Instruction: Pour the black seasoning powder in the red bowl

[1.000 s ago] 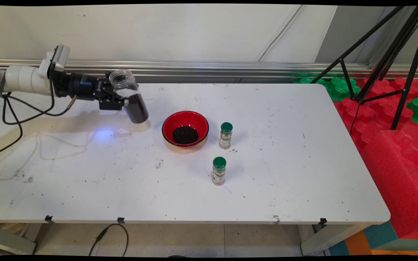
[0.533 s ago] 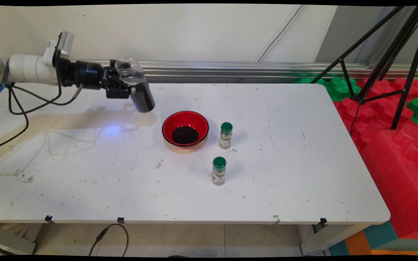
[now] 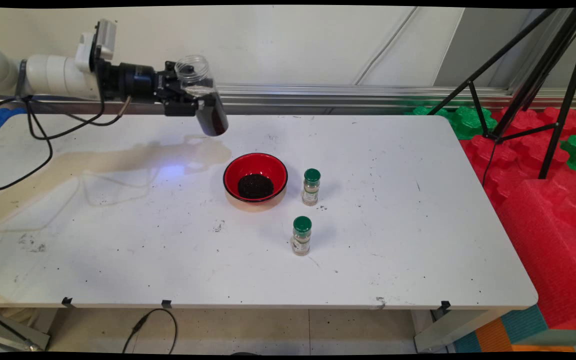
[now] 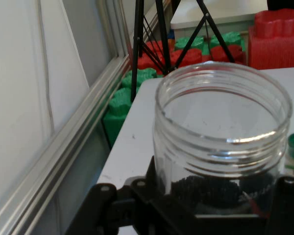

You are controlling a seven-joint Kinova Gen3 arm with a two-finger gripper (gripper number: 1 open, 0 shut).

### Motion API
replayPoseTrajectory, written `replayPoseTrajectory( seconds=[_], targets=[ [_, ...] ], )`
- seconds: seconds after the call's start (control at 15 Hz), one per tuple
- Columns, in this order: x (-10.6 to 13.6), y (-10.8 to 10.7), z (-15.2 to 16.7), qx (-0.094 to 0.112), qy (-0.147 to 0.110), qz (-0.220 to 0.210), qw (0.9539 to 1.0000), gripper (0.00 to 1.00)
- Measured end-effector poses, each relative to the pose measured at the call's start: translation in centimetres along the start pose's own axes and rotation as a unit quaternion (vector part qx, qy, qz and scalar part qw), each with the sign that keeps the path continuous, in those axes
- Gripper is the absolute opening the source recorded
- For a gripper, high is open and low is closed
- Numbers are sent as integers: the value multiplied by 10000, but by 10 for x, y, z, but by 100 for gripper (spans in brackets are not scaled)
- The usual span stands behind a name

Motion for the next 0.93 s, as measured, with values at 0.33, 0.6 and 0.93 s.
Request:
replayPoseTrajectory(
  seconds=[0.33,0.6,0.93],
  targets=[
    [19,-7,25,106,-54,313,9994,0],
    [29,-11,48,188,-148,680,9974,0],
    [32,-11,70,254,-312,1201,9920,0]
  ],
)
